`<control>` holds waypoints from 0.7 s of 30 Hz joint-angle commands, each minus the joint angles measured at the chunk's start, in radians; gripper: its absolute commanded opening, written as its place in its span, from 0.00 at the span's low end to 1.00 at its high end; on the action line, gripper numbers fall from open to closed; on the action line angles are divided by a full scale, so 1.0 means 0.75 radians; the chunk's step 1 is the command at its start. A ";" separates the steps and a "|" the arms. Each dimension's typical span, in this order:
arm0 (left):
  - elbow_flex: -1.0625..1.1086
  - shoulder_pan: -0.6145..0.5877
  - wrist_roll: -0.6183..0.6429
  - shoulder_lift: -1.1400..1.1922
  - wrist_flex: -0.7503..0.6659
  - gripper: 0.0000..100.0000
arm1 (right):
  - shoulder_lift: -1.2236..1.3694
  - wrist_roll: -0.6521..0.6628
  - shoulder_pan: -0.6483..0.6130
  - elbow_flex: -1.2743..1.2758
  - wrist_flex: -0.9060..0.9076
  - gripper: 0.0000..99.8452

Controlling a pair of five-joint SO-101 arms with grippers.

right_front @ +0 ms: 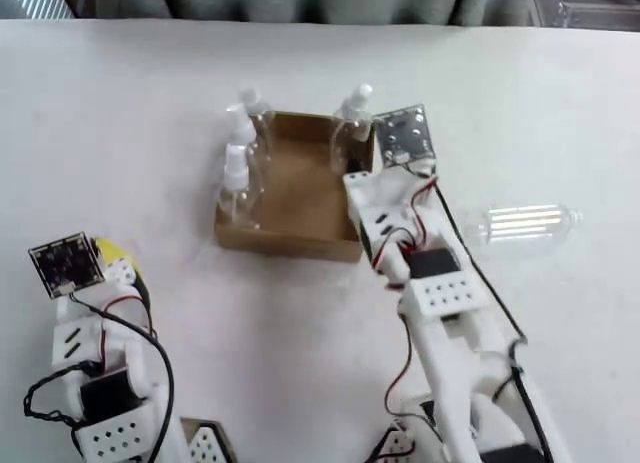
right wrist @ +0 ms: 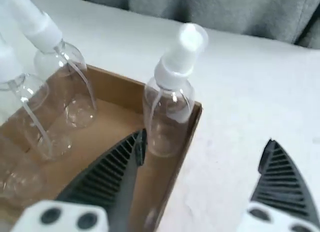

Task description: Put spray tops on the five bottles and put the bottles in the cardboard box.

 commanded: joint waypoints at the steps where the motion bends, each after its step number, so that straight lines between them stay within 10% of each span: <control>1: -0.002 -0.009 -0.008 -0.005 -0.029 0.02 | -0.244 -0.010 0.081 0.012 0.234 0.31; 11: -0.002 -0.011 -0.008 -0.005 -0.027 0.02 | -0.754 0.102 0.382 0.068 0.746 0.20; 21: -0.002 -0.015 -0.008 -0.005 -0.025 0.02 | -0.512 0.274 0.688 0.047 0.508 0.05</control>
